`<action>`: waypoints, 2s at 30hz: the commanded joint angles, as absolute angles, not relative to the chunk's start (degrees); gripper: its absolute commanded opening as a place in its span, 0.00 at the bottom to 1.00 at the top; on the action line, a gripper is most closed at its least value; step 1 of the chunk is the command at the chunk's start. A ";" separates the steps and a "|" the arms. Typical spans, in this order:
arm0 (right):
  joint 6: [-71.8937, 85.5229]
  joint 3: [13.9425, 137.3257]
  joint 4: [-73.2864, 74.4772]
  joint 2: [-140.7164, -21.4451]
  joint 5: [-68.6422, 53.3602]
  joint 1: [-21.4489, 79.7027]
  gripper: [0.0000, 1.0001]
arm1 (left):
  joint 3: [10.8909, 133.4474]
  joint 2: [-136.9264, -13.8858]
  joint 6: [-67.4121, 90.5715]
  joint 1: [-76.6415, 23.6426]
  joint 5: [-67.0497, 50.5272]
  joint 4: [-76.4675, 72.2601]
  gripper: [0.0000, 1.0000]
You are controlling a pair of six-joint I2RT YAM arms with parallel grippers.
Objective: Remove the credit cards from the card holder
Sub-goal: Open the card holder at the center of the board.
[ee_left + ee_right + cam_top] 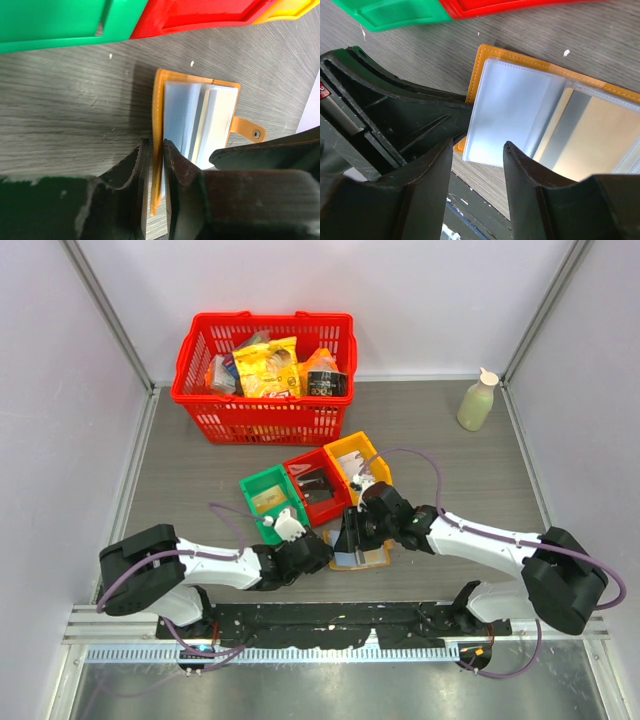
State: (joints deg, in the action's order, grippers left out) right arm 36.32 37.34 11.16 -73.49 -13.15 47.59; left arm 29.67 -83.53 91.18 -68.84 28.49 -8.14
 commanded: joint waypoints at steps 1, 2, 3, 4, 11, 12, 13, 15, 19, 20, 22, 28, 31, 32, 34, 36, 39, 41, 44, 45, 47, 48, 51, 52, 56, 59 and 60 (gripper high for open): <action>35.68 38.50 9.04 -73.04 -12.68 47.81 0.50 | 27.60 -79.29 92.37 -69.17 30.94 -6.08 0.24; 35.25 38.58 9.92 -72.52 -11.35 47.64 0.50 | 27.42 -77.97 92.55 -69.34 31.29 -4.76 0.27; 34.98 38.67 11.93 -72.07 -8.47 47.29 0.50 | 27.25 -76.39 92.46 -69.61 31.99 -3.09 0.30; 34.28 38.67 12.82 -71.81 -7.05 47.02 0.51 | 27.16 -75.07 92.63 -69.87 32.78 -1.60 0.33; 32.52 36.13 16.79 -68.91 -1.23 44.12 0.48 | 29.18 -66.19 92.02 -72.24 38.14 9.31 0.40; 32.52 35.86 16.96 -68.65 -0.80 43.60 0.47 | 29.44 -65.66 91.15 -72.25 38.14 8.97 0.40; 32.35 35.42 16.96 -68.29 -0.53 43.33 0.45 | 29.62 -65.65 89.84 -72.25 38.06 7.49 0.40; 31.91 34.98 17.66 -67.94 -0.18 42.28 0.45 | 30.40 -66.44 86.24 -72.25 37.36 3.01 0.40; 31.12 34.01 17.93 -68.20 -0.18 40.26 0.45 | 35.32 -72.14 79.38 -70.93 32.53 0.35 0.32; 31.03 33.67 17.93 -68.38 -0.44 39.91 0.45 | 36.81 -74.07 78.23 -70.67 31.13 -1.04 0.29; 31.03 33.49 17.84 -68.55 -0.79 39.73 0.45 | 38.93 -77.07 76.91 -69.96 29.54 -1.67 0.22; 31.11 32.87 16.88 -69.26 -2.11 39.64 0.45 | 38.23 -83.31 78.48 -67.94 26.02 -3.43 0.13; 31.20 32.78 16.52 -69.70 -2.63 39.64 0.45 | 36.83 -85.51 81.55 -68.03 25.14 -3.51 0.08; 31.20 32.70 16.26 -69.61 -2.81 39.64 0.45 | 35.96 -86.13 82.78 -68.03 24.88 -4.21 0.07; 31.29 32.69 16.08 -69.78 -3.25 39.64 0.45 | 34.72 -87.01 84.63 -67.77 24.26 -5.36 0.05; 31.38 32.70 16.00 -69.78 -3.60 39.64 0.44 | 34.10 -87.27 85.51 -67.68 24.08 -5.62 0.04; 31.29 32.78 15.91 -70.31 -4.39 39.64 0.42 | 33.66 -87.36 86.04 -67.76 24.34 -5.80 0.03; 31.29 32.87 15.56 -70.66 -5.09 39.64 0.42 | 33.40 -87.36 86.31 -67.68 24.26 -6.06 0.03; 31.38 32.87 15.38 -71.10 -5.54 39.64 0.41 | 33.40 -87.54 86.40 -67.76 24.26 -6.24 0.02; 31.55 32.78 15.29 -71.19 -5.62 39.64 0.41 | 33.40 -87.54 86.40 -67.76 24.26 -6.24 0.02; 31.46 32.78 15.29 -71.37 -5.63 39.64 0.41 | 33.40 -87.63 86.31 -67.76 24.26 -6.33 0.02; 31.55 32.87 15.29 -71.37 -5.89 39.64 0.41 | 33.49 -87.71 86.31 -67.76 24.17 -6.42 0.02; 31.73 32.96 15.12 -71.98 -6.59 39.64 0.41 | 33.49 -88.15 86.22 -67.68 23.91 -6.85 0.01; 31.82 32.87 15.03 -72.07 -6.85 39.64 0.41 | 33.49 -88.33 86.31 -67.59 23.82 -7.03 0.01; 32.43 33.57 17.22 -73.21 -3.35 39.55 0.42 | 33.40 -88.16 86.31 -67.68 23.91 -7.12 0.01; 32.26 33.66 17.58 -74.00 -3.25 39.64 0.44 | 33.40 -88.07 86.31 -67.59 23.91 -7.12 0.01; 32.43 33.58 17.49 -74.26 -3.60 39.64 0.44 | 33.49 -88.07 86.22 -67.59 23.91 -7.21 0.01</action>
State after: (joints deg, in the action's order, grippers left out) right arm 32.05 33.15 16.47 -72.29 -5.54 39.83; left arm 33.91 -87.61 86.39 -67.85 23.77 -6.66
